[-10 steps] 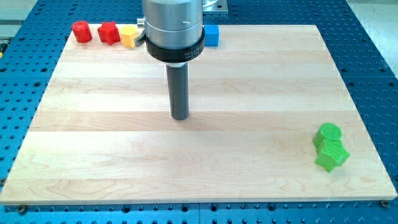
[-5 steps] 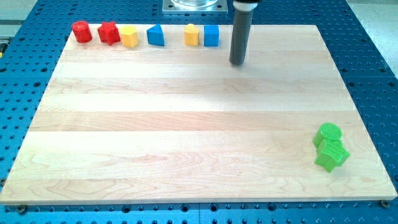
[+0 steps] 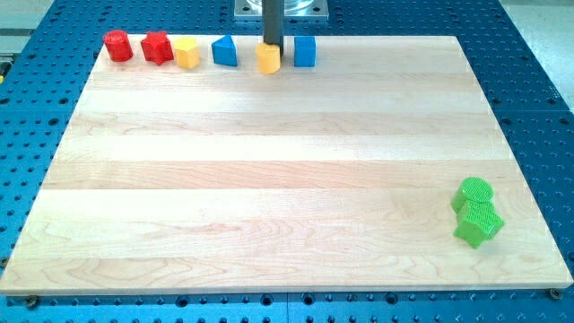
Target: Place the heart at the center of the board
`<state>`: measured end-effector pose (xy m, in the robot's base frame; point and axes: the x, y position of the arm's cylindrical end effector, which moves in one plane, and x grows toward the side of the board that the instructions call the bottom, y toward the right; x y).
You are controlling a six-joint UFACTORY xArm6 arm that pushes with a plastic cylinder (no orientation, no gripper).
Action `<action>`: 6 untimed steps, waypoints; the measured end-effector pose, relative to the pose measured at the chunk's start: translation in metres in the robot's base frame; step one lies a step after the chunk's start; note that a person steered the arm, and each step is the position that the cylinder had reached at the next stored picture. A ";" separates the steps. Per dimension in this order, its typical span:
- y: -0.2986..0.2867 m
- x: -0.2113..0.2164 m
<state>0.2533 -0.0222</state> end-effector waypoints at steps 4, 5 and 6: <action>-0.030 0.094; -0.060 0.115; -0.024 0.156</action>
<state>0.4091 -0.0458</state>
